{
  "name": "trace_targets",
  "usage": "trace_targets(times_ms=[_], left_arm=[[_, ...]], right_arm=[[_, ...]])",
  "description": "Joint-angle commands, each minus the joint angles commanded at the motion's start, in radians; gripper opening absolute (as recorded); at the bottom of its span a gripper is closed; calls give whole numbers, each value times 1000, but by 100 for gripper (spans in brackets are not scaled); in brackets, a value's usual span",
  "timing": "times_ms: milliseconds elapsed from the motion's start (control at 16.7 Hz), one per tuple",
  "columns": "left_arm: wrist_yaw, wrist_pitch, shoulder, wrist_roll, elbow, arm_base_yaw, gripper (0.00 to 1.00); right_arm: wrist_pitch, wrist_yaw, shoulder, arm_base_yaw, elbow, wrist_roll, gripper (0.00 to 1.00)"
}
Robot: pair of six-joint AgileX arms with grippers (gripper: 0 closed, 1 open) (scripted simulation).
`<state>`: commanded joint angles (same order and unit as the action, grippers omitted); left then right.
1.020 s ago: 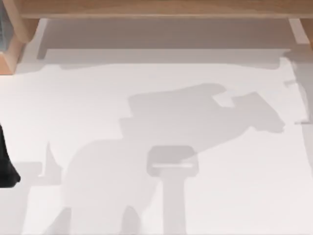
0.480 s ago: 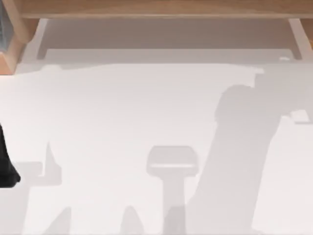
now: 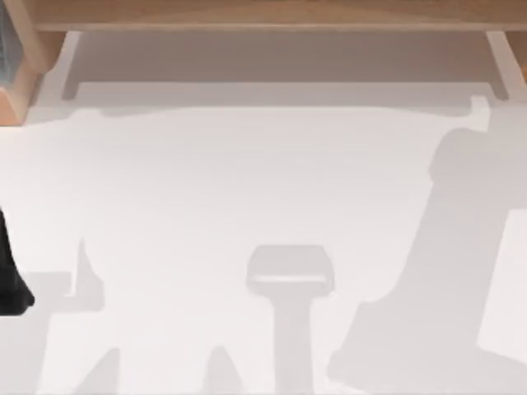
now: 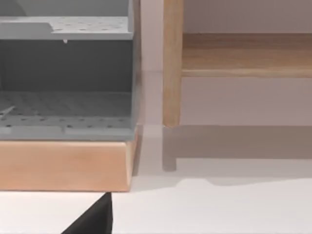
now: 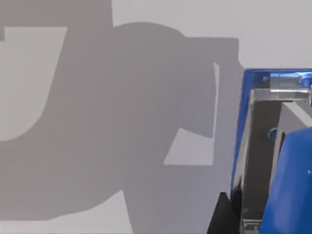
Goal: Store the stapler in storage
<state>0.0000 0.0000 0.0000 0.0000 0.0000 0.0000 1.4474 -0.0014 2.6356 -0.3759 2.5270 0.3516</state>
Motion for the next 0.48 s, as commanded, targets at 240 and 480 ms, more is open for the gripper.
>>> trace_targets(times_ms=[240, 480], left_arm=[[0, 0, 0, 0, 0, 0, 100], [0, 0, 0, 0, 0, 0, 100]], right_arm=[[-2, -1, 2, 5, -2, 2, 0], [-24, -35, -3, -1, -16, 79, 0]])
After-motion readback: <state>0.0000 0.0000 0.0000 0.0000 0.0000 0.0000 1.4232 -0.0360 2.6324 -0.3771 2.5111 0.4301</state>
